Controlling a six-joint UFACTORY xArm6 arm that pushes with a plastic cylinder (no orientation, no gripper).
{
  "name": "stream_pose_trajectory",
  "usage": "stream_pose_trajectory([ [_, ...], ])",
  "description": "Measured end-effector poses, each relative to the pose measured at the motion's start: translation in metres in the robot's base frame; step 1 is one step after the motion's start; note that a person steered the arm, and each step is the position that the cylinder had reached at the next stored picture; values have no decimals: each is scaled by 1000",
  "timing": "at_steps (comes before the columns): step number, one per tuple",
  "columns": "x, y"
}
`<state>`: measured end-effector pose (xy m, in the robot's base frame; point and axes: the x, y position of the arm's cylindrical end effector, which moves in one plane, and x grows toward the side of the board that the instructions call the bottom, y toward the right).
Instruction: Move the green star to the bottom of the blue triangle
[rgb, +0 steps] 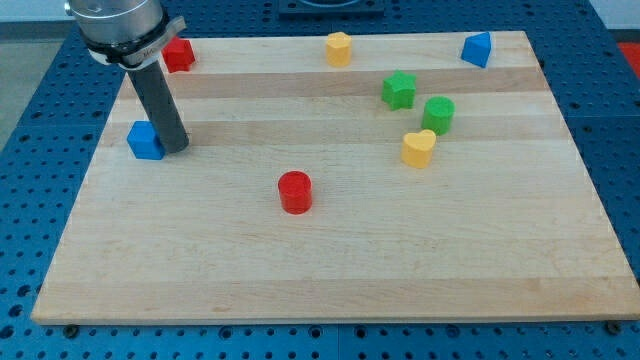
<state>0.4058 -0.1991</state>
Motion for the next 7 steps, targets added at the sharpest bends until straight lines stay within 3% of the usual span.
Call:
stream_pose_trajectory([
  [2,2,25],
  [4,-7,120],
  [7,-87,164],
])
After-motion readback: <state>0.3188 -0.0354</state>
